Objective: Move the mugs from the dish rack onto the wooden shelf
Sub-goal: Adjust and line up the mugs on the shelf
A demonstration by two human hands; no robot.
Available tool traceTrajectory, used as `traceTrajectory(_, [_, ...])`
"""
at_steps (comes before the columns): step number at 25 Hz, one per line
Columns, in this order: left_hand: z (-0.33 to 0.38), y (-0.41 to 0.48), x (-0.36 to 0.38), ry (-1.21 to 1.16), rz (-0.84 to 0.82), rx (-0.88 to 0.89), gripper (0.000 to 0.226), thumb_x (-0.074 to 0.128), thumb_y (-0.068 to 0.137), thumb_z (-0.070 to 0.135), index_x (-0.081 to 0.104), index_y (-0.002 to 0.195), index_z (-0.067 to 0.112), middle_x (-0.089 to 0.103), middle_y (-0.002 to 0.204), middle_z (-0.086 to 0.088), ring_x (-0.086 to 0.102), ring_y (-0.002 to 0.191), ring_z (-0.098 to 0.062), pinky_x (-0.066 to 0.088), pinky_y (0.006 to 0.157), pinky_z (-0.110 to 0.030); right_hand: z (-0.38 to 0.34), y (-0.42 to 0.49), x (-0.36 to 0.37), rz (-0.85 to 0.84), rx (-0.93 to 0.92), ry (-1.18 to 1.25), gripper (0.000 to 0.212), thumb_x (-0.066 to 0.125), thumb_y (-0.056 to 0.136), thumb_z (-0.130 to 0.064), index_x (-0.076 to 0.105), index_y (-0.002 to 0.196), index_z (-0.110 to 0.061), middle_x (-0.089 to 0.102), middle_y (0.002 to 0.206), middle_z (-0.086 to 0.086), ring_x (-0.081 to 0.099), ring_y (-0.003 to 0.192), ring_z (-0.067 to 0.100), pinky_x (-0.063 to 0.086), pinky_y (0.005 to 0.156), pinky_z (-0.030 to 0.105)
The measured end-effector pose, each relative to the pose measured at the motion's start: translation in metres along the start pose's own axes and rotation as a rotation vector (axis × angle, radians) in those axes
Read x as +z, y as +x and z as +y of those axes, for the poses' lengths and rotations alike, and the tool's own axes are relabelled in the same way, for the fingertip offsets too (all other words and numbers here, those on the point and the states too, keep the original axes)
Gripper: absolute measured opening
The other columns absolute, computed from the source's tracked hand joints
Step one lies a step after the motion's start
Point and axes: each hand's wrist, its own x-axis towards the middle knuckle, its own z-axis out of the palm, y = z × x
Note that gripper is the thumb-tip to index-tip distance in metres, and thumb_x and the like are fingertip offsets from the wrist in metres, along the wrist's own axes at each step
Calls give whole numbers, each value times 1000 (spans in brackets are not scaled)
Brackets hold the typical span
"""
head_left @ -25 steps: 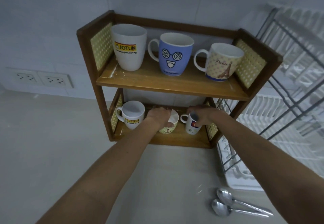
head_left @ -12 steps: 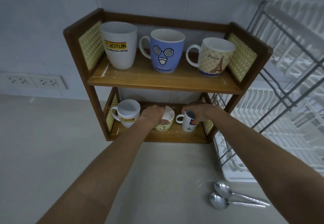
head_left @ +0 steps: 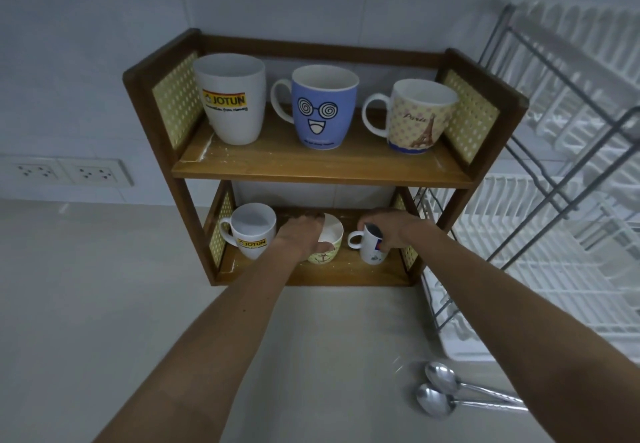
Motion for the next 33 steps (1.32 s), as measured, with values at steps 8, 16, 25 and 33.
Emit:
traceTrajectory(8, [0,-12,11,61,-18,6,73,45,95,43,14,150,6,11,160,-14,13,146,-31,15,118,-44,-7,-9,15,63,70,-62,86,68,83,-22,16,151,-30,5,162,1,15,146,33,31,113,50])
traceTrajectory(16, [1,-44,2,50,-91,-36,72,43,97,39,10,151,5,6,160,-15,18,144,-33,18,117,-42,-16,-33,31,149,106,22,88,57,88,-33,-2,152,-18,-1,163,3,-2,149,24,20,118,47])
traceTrajectory(25, [32,-95,-10,100,27,-3,53,45,95,33,36,143,12,38,150,-12,42,131,-34,40,104,-42,-41,-91,35,297,92,150,69,53,91,-25,19,150,-17,27,157,9,33,139,30,40,106,41])
traceTrajectory(33, [30,-122,-137,22,1000,378,24,57,85,8,69,105,3,73,97,-12,67,87,-28,56,71,-39,-83,-144,-91,1077,-87,290,22,56,85,-28,67,102,-21,72,86,2,64,79,22,49,64,29])
